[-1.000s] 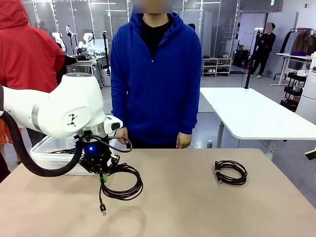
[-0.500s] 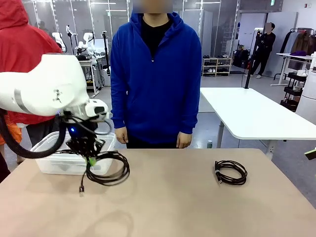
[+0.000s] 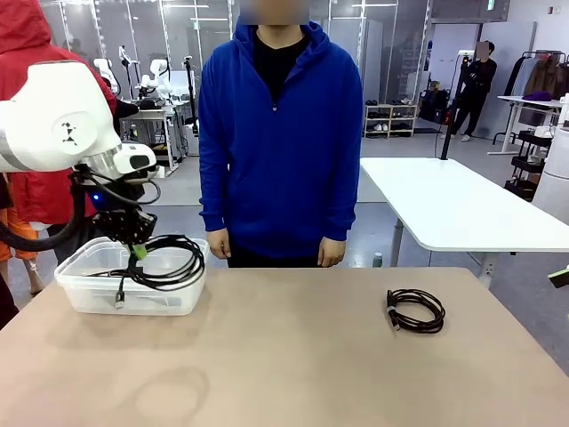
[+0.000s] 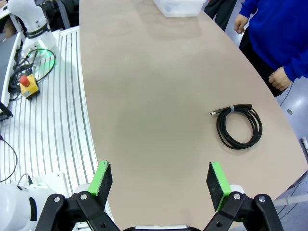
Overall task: Organize and store the cables.
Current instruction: Place the USB Extension Cable into the Organizing box.
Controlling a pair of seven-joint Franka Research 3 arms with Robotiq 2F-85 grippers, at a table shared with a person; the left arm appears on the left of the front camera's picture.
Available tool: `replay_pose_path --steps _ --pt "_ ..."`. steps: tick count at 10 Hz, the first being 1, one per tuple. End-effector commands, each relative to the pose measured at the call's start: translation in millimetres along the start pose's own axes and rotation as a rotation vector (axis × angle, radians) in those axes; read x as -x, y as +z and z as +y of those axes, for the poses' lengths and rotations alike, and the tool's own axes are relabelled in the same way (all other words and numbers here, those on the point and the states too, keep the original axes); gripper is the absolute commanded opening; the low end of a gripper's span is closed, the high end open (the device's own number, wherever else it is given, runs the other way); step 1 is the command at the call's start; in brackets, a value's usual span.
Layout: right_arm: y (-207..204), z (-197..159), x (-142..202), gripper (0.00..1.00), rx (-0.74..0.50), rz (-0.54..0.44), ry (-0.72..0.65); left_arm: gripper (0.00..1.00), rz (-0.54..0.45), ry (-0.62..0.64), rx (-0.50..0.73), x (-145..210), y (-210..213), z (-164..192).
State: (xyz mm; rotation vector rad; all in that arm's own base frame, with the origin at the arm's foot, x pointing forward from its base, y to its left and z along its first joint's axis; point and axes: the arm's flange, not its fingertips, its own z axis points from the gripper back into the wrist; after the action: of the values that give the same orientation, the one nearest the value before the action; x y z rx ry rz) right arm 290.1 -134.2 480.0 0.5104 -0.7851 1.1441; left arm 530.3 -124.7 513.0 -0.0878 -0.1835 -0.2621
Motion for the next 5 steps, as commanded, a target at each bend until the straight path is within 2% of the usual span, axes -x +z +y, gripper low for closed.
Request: replay_pose_path --steps 1,4,5 --pt "0 -1 0 1.0 0.001 -0.013 0.002 0.11 -0.008 0.078 0.001 -36 -3 28" --pt "0 -1 0 1.0 0.001 -0.013 0.002 0.11 -0.083 0.198 -0.055 -84 -26 79" --pt "0 -1 0 1.0 0.001 -0.013 0.002 0.11 -0.071 0.227 -0.074 -94 -33 91"
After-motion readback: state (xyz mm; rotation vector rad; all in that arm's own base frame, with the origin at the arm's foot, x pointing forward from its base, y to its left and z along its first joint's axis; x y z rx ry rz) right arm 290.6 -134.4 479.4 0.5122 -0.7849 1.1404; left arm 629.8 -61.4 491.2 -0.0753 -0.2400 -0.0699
